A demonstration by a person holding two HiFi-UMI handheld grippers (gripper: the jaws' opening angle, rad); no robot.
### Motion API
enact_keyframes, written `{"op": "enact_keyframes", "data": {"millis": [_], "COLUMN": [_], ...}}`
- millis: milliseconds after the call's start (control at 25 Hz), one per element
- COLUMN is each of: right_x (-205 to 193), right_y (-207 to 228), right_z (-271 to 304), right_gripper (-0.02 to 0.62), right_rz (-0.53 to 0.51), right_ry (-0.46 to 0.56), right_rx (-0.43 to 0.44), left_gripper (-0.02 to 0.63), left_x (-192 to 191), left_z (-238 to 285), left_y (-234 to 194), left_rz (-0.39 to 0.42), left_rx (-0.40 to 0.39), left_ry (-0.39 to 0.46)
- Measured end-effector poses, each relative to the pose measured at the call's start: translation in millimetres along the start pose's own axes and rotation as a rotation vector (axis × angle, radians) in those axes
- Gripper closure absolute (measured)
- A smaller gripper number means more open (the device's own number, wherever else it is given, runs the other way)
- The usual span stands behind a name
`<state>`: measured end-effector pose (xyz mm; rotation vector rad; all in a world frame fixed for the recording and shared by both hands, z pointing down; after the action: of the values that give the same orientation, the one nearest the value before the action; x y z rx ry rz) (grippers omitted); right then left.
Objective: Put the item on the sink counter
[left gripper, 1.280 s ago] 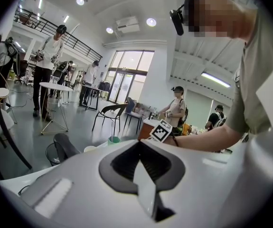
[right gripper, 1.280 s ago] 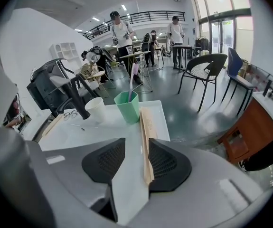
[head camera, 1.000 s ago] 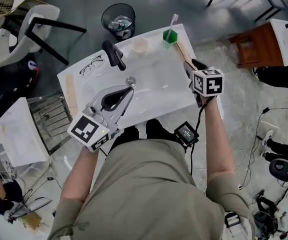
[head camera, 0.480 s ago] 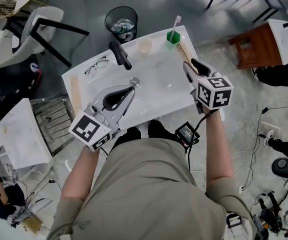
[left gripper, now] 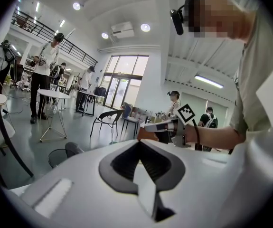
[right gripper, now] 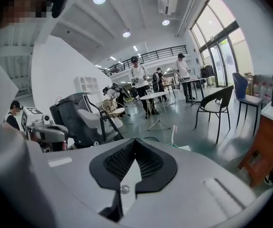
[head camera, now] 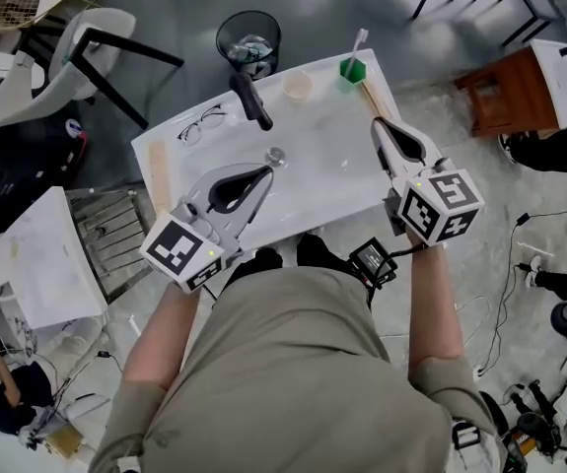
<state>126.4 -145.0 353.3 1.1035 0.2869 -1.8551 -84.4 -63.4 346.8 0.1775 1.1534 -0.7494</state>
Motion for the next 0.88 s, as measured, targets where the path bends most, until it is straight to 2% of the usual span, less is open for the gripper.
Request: {"op": "enact_keyframes", "data": {"millis": [360, 880], "right_x": [20, 25], "right_y": [-54, -108], "right_z": [-25, -33], "right_gripper": [0.584, 0.584], "right_rz": [-0.067, -0.106], "right_ry": [0.103, 0.154], "right_rx": [0.087, 0.154], "left_gripper": [0.600, 0.600], "left_x": [1, 1], "left_z": [-13, -27], "left_y": [1, 3], "left_rz": [0.005, 0.012], "left_rx": [0.003, 0.005], "left_ry": [0.018, 0.038]}}
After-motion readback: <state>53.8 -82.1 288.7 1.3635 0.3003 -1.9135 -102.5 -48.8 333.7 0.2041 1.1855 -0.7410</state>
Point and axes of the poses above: the fingertips, and each gripper's own axes: z forward along the fingers, y to its right, x out of its top, the point moved 4 cm from there along -z, backward along the fingers, and after that the axes turned 12 degrees about -y, right-handed, at the moved point
